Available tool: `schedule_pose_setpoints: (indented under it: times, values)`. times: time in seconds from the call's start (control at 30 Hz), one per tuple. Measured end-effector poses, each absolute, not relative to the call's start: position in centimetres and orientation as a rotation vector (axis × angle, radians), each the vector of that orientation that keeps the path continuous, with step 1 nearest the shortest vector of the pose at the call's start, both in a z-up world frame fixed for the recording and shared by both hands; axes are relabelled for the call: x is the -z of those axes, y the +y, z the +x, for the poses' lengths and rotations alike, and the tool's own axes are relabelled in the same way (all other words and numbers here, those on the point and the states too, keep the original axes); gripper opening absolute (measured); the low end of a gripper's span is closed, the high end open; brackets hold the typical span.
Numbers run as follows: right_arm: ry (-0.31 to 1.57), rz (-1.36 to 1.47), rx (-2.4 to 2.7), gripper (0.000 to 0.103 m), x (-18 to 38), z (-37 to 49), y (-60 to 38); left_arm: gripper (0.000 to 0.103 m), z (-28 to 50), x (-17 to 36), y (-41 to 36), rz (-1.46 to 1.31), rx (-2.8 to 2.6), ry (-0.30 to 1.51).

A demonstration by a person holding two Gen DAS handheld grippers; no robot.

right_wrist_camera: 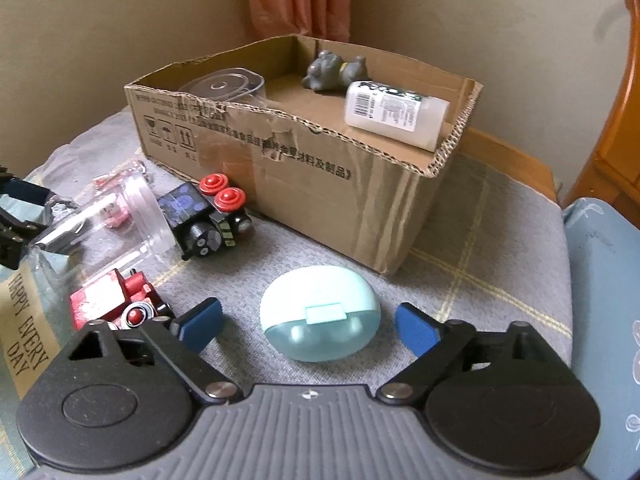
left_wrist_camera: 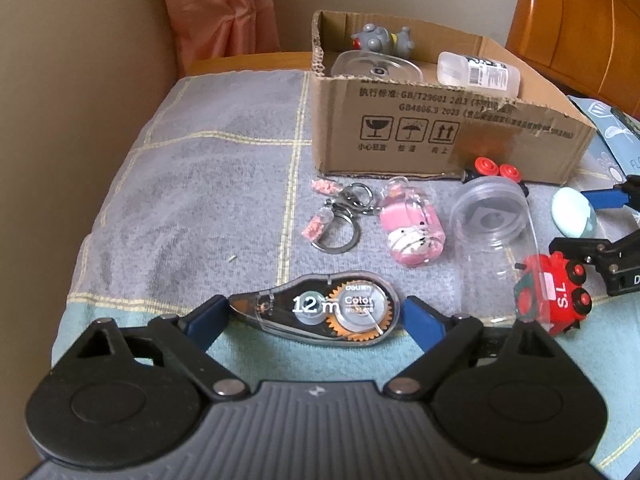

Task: Organize rigid objects
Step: 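Grasp the correction tape with the left tool while the right grasps the blue oval case, then carry the tape and blue case into the box and open both tools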

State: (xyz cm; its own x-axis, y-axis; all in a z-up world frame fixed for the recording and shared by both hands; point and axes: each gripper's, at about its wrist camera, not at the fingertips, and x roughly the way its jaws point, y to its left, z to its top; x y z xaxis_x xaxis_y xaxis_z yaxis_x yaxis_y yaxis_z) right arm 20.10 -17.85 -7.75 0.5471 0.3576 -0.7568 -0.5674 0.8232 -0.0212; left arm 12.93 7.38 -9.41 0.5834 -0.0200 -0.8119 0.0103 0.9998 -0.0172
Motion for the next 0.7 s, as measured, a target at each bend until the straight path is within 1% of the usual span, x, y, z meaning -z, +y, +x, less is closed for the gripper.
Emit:
schedule_pose_setpoints:
  times: [0.13,0.2,0.23,0.5,0.7]
  values:
    - [0.828,-0.286,-0.564,0.076,7.3,20.2,-17.8,0.090,13.0,9.3,7.7,-0.018,0.020,0.950]
    - [0.837,-0.287,-0.559,0.071,7.1,20.3,-17.7,0.090,13.1,9.3,7.7,-0.013,0.023,0.950]
    - [0.841,-0.281,-0.553,0.067,7.1,20.2,-17.8,0.090,13.1,9.3,7.6,-0.011,0.025,0.950]
    - [0.866,-0.288,-0.529,0.066,6.6,19.6,-17.8,0.089,13.2,8.9,8.0,0.000,0.069,0.965]
    - [0.862,-0.334,-0.551,0.066,5.5,18.6,-17.7,0.089,12.9,7.7,8.2,0.065,0.110,0.965]
